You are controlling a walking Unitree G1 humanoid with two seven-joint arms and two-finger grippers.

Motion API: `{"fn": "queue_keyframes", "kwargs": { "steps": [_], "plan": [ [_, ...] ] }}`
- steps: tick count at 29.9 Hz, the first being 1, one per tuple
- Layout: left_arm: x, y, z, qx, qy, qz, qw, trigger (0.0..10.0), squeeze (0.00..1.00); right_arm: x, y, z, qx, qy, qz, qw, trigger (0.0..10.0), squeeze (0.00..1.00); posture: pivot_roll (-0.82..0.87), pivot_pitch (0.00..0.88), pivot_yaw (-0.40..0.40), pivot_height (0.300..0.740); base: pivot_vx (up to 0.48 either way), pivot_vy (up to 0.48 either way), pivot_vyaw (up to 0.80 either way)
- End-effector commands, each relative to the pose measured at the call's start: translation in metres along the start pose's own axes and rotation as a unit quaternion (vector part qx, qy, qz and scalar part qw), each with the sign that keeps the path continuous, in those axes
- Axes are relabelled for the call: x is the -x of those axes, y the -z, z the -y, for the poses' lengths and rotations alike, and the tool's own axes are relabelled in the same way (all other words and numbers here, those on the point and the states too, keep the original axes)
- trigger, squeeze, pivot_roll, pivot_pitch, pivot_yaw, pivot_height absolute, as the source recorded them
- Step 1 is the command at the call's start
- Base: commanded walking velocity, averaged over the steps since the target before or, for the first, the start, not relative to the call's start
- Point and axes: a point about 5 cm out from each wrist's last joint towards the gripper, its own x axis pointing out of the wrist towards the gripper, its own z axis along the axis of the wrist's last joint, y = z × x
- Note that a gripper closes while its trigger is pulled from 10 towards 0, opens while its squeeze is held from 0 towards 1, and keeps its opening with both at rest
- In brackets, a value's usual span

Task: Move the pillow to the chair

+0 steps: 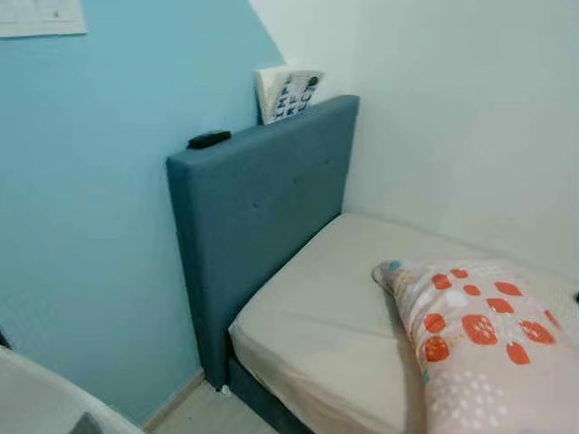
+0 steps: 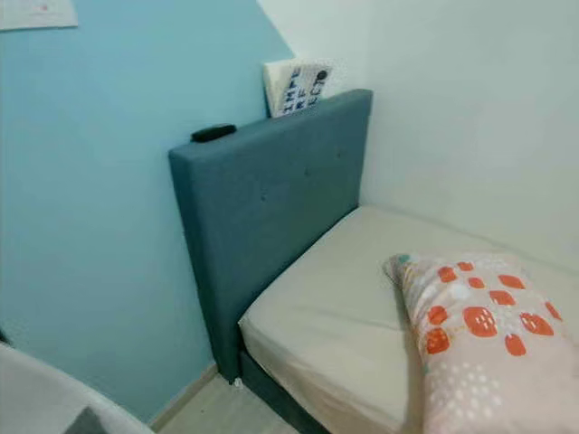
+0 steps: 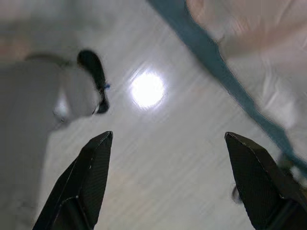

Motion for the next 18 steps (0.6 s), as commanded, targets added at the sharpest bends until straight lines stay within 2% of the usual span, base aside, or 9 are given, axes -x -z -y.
{"fn": "queue_keyframes", "kwargs": {
  "steps": [1, 7, 10, 13, 18],
  "plan": [
    [-0.001, -0.008, 0.001, -0.006, 0.0, 0.013, 1.0, 10.0, 0.0, 0.0, 0.008, 0.004, 0.004, 0.008, -0.012, 1.0, 10.0, 0.0, -0.07, 0.026, 0.004, 0.74, 0.0, 0.0, -0.77],
    [-0.002, -0.013, 0.006, -0.008, 0.01, 0.023, 1.0, 10.0, 0.0, 0.0, 0.007, 0.01, -0.008, 0.015, -0.004, 1.0, 10.0, 0.0, -0.07, 0.045, 0.027, 0.74, 0.0, 0.0, -0.77],
    [-0.002, -0.019, 0.001, -0.009, 0.009, 0.032, 0.999, 10.0, 0.0, 0.001, 0.001, 0.014, -0.005, 0.018, 0.012, 1.0, 10.0, 0.0, -0.08, 0.038, 0.019, 0.74, 0.0, 0.0, -0.77],
    [-0.002, -0.022, -0.006, -0.001, 0.001, 0.035, 0.999, 10.0, 0.0, 0.001, -0.01, 0.01, 0.011, 0.011, 0.029, 0.999, 10.0, 0.0, -0.08, 0.031, 0.016, 0.74, 0.0, 0.0, -0.77],
    [-0.003, -0.031, -0.006, 0.01, -0.001, 0.048, 0.999, 10.0, 0.0, 0.001, -0.024, 0.002, 0.017, 0.0, 0.044, 0.999, 10.0, 0.0, -0.04, 0.008, -0.013, 0.74, 0.0, 0.0, -0.77]
  ]
}}
